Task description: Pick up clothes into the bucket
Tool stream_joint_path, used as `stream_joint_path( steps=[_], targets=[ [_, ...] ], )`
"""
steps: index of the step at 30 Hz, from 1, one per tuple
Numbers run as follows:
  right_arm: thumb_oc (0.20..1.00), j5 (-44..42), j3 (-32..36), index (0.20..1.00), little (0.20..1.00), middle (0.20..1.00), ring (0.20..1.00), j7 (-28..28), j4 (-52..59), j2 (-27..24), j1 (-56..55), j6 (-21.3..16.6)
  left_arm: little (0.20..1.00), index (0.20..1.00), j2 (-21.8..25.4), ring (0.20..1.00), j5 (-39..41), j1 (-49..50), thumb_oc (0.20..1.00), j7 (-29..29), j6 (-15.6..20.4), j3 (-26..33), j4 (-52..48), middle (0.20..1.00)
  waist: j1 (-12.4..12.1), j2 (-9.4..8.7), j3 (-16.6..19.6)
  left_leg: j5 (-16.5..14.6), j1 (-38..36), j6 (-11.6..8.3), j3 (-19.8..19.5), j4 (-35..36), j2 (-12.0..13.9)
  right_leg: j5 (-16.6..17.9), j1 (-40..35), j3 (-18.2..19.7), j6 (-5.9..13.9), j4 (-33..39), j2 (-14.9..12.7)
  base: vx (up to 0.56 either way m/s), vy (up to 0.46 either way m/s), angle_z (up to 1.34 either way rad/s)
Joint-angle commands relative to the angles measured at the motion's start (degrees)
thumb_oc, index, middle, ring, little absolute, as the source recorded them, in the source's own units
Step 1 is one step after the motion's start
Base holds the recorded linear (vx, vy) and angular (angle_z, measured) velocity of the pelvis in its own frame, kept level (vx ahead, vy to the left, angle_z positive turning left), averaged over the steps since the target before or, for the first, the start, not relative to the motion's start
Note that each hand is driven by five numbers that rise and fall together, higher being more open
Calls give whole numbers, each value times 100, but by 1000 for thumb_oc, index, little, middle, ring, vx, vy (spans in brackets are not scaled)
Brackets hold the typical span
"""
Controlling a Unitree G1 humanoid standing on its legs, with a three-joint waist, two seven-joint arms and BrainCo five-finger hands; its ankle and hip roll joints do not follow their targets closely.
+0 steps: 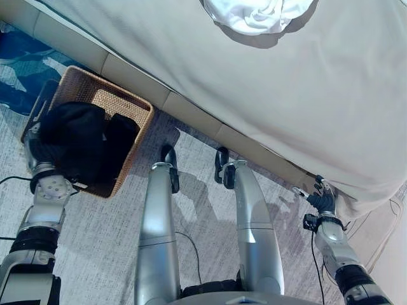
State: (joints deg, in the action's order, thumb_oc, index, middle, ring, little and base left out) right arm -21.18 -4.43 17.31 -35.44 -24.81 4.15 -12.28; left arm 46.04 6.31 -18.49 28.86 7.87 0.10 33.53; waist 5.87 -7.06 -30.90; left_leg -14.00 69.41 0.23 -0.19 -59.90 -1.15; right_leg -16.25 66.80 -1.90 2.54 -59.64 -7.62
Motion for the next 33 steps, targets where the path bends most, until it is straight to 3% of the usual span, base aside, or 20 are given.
stream_joint_path(
  steps=[1,11,18,20,22,23,24,25,26,27,29,30,31,33],
  targets=[
    [1000,-150,131,1000,1000,1000,1000,172,93,-240,-355,-193,1000,1000,273,1000,-277,-189,1000,251,-85,-91,133,1000,-3,50,111,-457,-291,138,-95,-79,-132,563,-215,17,362,698,-178,0,0,0],
    [1000,-74,192,1000,1000,1000,1000,43,-162,-354,-232,13,1000,1000,446,1000,-872,-161,1000,38,-478,-139,150,1000,-10,111,111,-409,-342,150,-67,69,-82,622,-199,23,361,855,-152,0,0,0],
    [1000,8,237,1000,1000,1000,1000,-87,-186,-316,-118,134,1000,1000,36,1000,-619,316,1000,84,-495,376,126,1000,-74,197,111,-331,-567,148,-49,339,-81,629,-382,37,321,1056,-161,0,0,0],
    [1000,28,241,1000,1000,1000,1000,-76,-238,-202,-65,162,1000,1000,-508,1000,330,408,1000,210,-53,676,-68,1000,-140,234,111,-281,-749,145,-60,520,-98,624,-517,43,308,1126,-182,-5,-39,0],
    [1000,-21,202,1000,1000,1000,1000,-15,-266,-104,-3,137,1000,1000,-1168,1000,2000,439,1000,164,843,923,-448,1000,-176,276,111,-218,-1028,132,-84,770,-143,625,-757,45,284,1299,-220,-3,-75,5],
    [1000,-58,176,1000,1000,1000,1000,17,-231,-43,52,116,1000,1000,-1619,1000,3117,471,1000,-163,1217,972,-642,1000,-227,296,111,-181,-1247,123,-109,968,-162,595,-940,41,268,1405,-231,-9,-65,7],
    [1000,-59,174,1000,1000,1000,1000,16,-230,-50,53,117,1000,1000,-1616,1000,3146,475,1000,-192,1227,978,-630,1000,-217,300,111,-151,-1252,123,-112,997,-167,620,-947,37,266,1432,-235,-4,-93,10],
    [1000,-134,185,1000,1000,1000,1000,2,-304,31,132,90,1000,1000,-2216,1000,4152,606,1000,-722,1361,900,-922,1000,-278,345,111,-61,-1648,99,-114,1346,-225,640,-1292,29,253,1657,-257,-12,-55,7],
    [1000,-136,184,1000,1000,1000,1000,-1,-307,22,120,88,1000,1000,-2224,1000,4164,624,1000,-734,1363,897,-926,1000,-274,351,111,-50,-1679,99,-117,1375,-228,647,-1321,25,253,1680,-260,8,-107,10],
    [1000,-193,201,1000,1000,1000,1000,-64,-447,176,218,77,1000,1000,-2581,1000,4762,600,1000,-1270,1275,802,-717,1000,-301,400,111,70,-2192,47,-108,1807,-250,673,-1778,12,257,1963,-292,10,-52,8],
    [1000,-220,216,1000,1000,1000,1000,-109,-515,249,262,70,1000,1000,-2724,1000,4893,589,1000,-1424,1215,778,-531,1000,-316,432,111,146,-2483,26,-120,2040,-269,695,-2059,-5,253,2127,-291,1,-87,14],
    [1000,-281,247,1000,1000,1000,1000,-159,-527,373,400,8,1000,1000,-2940,1000,5023,509,1000,-1725,1148,752,-173,1000,-331,485,111,519,-2951,-11,-118,2594,-312,935,-2505,-64,207,2546,-285,-30,-91,11],
    [1000,-282,246,1000,1000,1000,1000,-160,-527,372,394,7,1000,1000,-2939,1000,5030,510,1000,-1736,1151,751,-162,1000,-325,486,111,550,-2983,-12,-125,2647,-316,958,-2536,-73,207,2590,-289,-25,-97,5],
    [1000,-202,253,1000,1000,1000,1000,-173,-521,458,476,-84,1000,1000,-3207,1000,4761,673,1000,-1950,1168,512,17,1000,-333,590,111,792,-3853,-88,-194,3330,-328,1030,-3378,-172,203,3064,-265,64,-112,10]
  ],
)
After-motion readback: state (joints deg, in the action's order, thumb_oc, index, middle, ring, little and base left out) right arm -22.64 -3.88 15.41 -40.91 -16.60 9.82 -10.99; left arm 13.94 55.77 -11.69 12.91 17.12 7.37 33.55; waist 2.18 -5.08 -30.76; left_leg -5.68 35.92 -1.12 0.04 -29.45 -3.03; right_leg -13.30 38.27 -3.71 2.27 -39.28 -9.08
